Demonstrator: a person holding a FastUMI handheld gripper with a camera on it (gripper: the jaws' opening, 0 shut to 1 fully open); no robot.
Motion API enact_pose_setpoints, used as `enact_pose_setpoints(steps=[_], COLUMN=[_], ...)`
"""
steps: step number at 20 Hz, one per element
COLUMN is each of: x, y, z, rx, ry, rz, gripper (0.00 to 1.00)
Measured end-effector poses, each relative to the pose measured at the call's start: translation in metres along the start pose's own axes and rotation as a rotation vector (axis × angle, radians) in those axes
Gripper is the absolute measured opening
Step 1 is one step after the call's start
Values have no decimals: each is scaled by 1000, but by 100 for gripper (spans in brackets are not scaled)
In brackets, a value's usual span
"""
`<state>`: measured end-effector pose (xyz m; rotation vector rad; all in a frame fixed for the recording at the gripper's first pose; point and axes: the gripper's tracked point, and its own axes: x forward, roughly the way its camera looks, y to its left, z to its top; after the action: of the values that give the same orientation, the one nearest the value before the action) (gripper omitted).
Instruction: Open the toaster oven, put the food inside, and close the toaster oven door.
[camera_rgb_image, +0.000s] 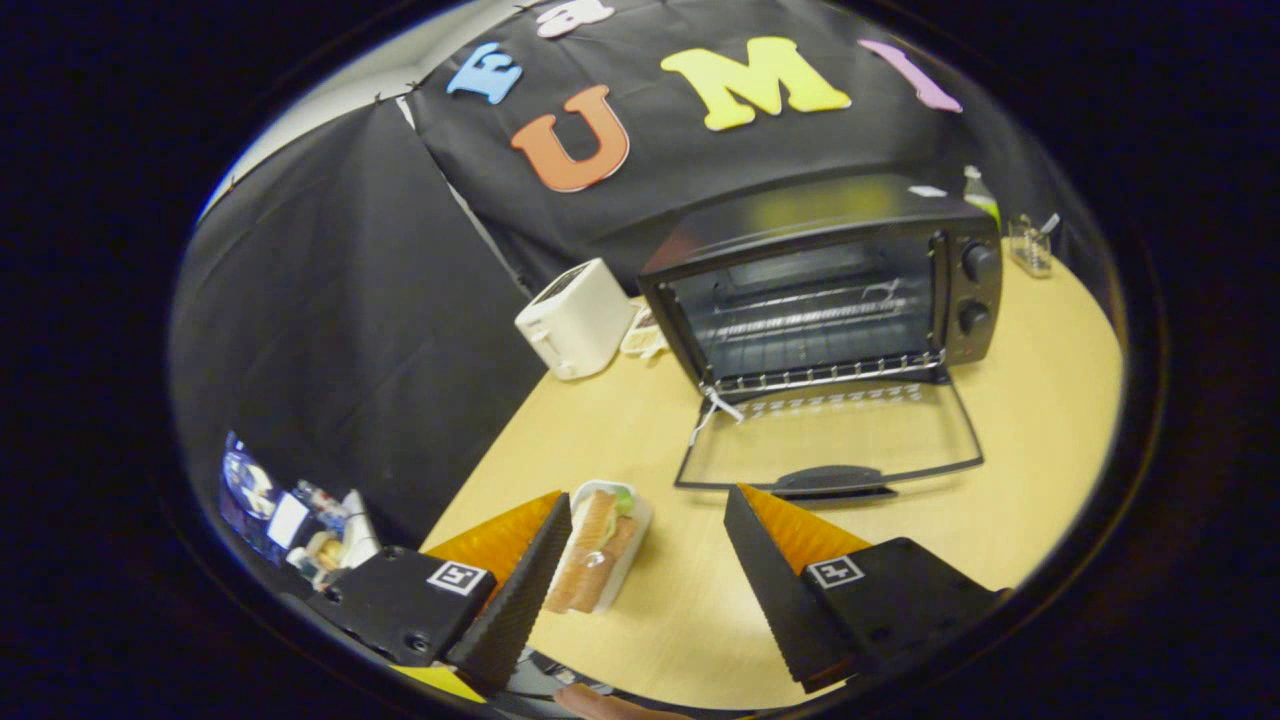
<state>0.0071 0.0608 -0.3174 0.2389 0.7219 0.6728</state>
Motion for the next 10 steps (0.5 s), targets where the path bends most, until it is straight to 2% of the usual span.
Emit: enact_pose_setpoints(steps=[2,6,8,10], x=[10,33,44,54], y=[3,0,4,8], z=[-9,-25,-35,-47], rx=[41,16,26,61], ry=[106,252,287,342], rz=[58,79,108,124], gripper=[100,98,94,86])
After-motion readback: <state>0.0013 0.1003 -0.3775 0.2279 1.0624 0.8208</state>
